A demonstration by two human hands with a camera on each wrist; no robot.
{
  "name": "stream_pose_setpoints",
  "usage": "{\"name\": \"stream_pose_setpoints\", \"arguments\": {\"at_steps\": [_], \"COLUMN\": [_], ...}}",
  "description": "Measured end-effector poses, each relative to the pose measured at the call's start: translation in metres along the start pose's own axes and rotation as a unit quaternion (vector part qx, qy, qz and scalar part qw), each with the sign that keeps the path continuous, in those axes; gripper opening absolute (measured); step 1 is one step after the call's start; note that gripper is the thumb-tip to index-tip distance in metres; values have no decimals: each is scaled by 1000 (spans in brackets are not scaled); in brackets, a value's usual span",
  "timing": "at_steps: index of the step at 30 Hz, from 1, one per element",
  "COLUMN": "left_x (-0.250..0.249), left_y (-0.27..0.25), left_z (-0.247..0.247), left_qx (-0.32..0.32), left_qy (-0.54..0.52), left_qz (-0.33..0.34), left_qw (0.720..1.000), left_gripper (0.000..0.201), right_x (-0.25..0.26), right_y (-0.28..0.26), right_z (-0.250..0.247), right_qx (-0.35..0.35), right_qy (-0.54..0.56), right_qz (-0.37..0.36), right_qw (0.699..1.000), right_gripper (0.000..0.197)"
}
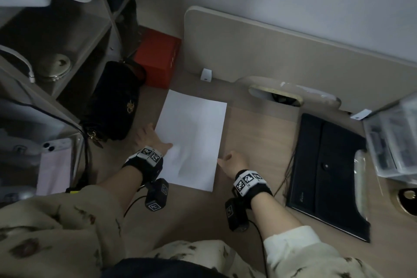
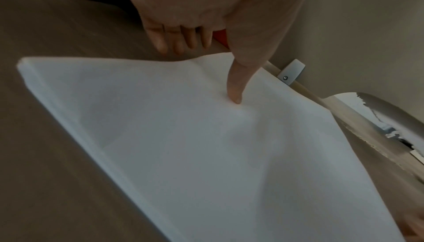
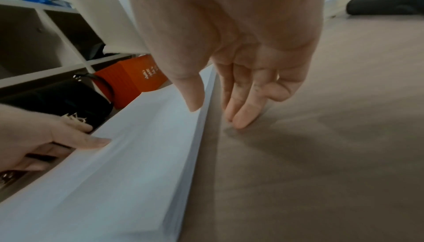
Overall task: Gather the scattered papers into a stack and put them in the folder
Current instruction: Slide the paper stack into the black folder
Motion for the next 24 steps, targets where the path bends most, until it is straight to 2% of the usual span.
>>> {"name": "stream_pose_setpoints", "arguments": {"at_steps": [3, 8, 13, 17, 22, 24], "left_x": [-9, -26, -42, -61, -94, -108], "left_y": [-14, -42, -66, -86, -112, -124], "left_z": [-3, 4, 17, 28, 52, 62], "left_qx": [-29, -43, -7, 15, 43, 53], "left_qy": [-8, -34, -33, -41, -63, -69], "left_qz": [37, 99, 136, 157, 202, 216], "left_qw": [999, 994, 990, 987, 976, 973], "left_gripper": [92, 70, 56, 51, 41, 41], "right_x": [-16, -48, -84, -109, -151, -170], "right_y": [-6, -21, -30, -29, -23, -22], "right_z": [-11, -32, -48, -68, -99, -105], "right_qx": [-15, -41, -60, -83, -158, -150], "right_qy": [32, 42, 50, 53, -5, -20], "right_qz": [32, 53, 85, 83, 91, 104], "right_qw": [999, 997, 993, 992, 983, 983], "right_gripper": [29, 28, 28, 27, 45, 60]}}
Point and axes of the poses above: each hand's wrist, its own y-axis towards the middle knuckle, its own z-axis out of the palm, x = y × z, the point moved 4 cm from there along y, towards the middle knuckle, and after that the axes turned 9 degrees about -x, right-handed, at the moved point
